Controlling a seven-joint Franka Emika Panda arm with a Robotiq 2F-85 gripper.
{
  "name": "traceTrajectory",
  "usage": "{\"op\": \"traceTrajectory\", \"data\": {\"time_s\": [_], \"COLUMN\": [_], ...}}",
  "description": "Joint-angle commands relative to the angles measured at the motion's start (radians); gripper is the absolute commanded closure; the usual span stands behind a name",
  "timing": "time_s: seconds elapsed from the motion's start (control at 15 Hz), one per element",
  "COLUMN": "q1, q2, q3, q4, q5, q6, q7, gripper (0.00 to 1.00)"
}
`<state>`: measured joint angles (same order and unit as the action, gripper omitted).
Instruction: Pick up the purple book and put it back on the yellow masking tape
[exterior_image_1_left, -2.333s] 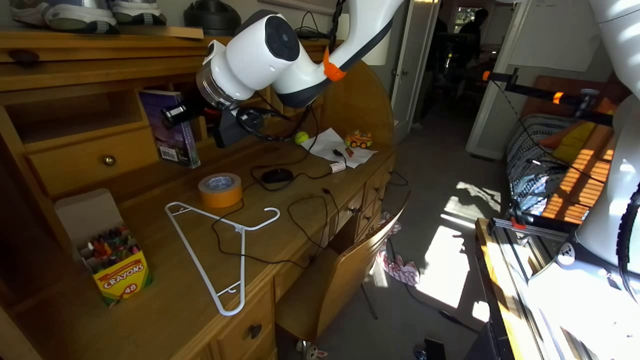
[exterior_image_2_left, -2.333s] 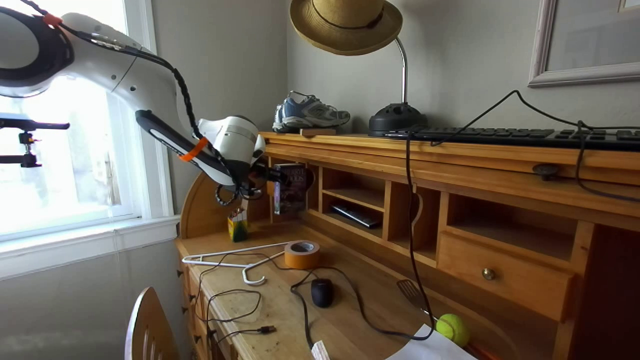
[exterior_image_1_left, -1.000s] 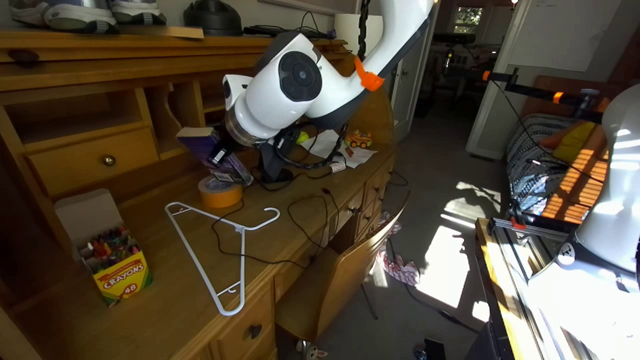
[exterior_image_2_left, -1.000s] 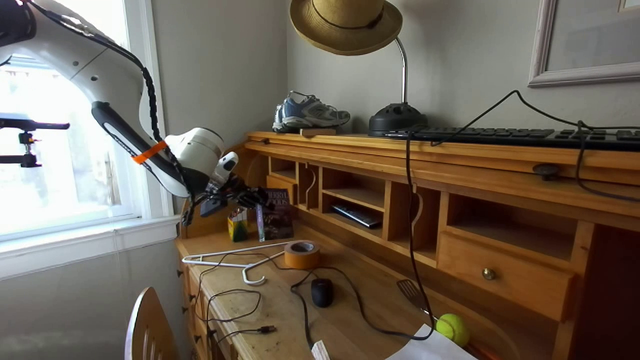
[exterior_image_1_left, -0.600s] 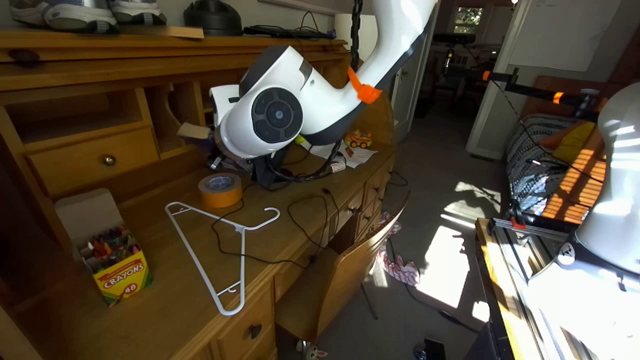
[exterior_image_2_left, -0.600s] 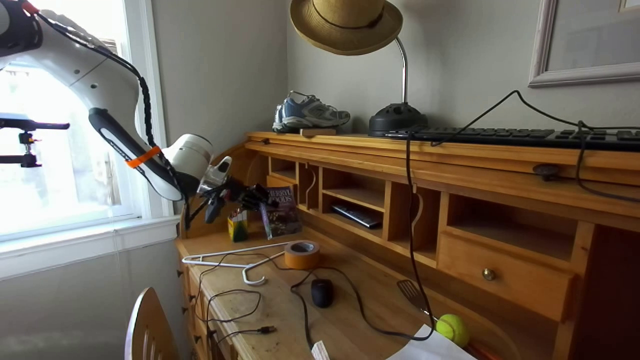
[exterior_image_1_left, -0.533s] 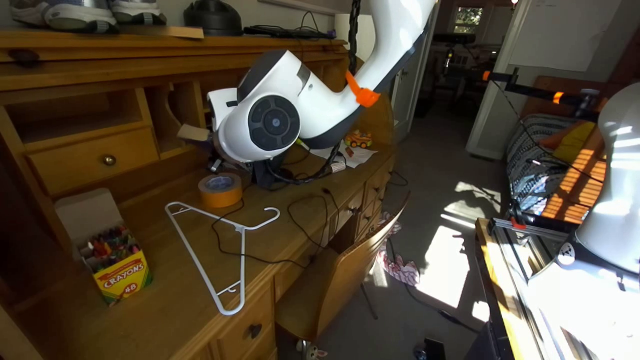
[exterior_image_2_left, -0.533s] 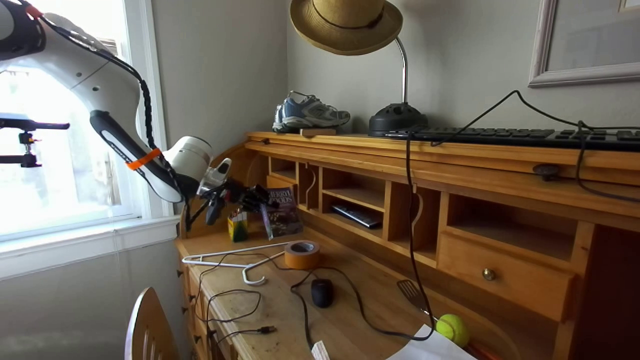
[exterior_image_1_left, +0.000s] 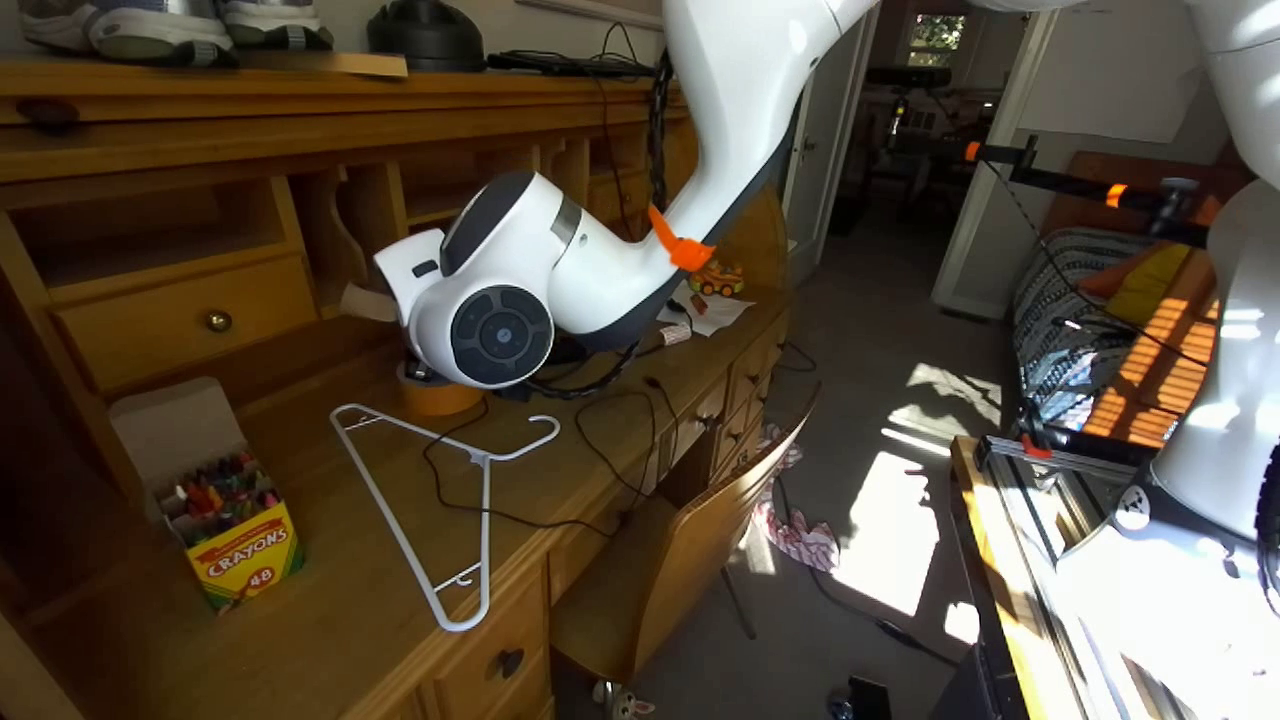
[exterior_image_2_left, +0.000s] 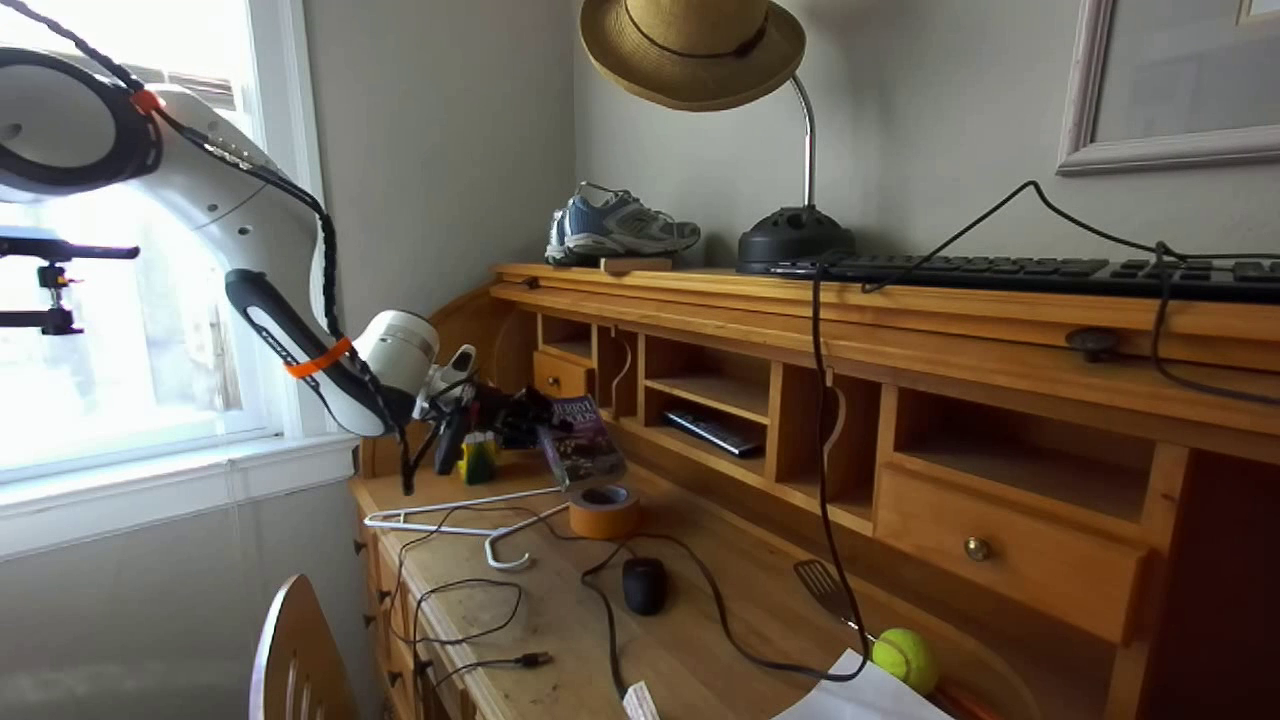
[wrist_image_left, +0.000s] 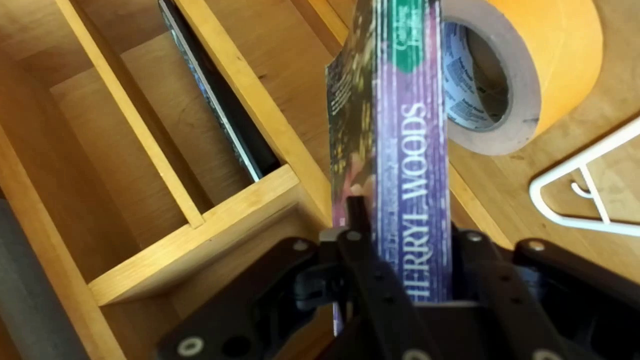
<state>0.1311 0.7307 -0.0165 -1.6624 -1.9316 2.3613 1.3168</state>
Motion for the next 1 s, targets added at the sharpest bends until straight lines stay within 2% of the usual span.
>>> {"op": "traceTrajectory", "data": {"time_s": [0.0, 0.47, 0.93], "q1": [-0.035, -0.041, -0.030], "q2": [0.092, 0.173, 0.191], "q3": [0.034, 0.040, 0.033], "q4": [0.103, 0.186, 0.183], "q5": [-0.039, -0.062, -0.045], "q6": [-0.025, -0.026, -0.074], "q7": [-0.085, -0.195, -0.319], "gripper": [0.93, 0.93, 0.93]}}
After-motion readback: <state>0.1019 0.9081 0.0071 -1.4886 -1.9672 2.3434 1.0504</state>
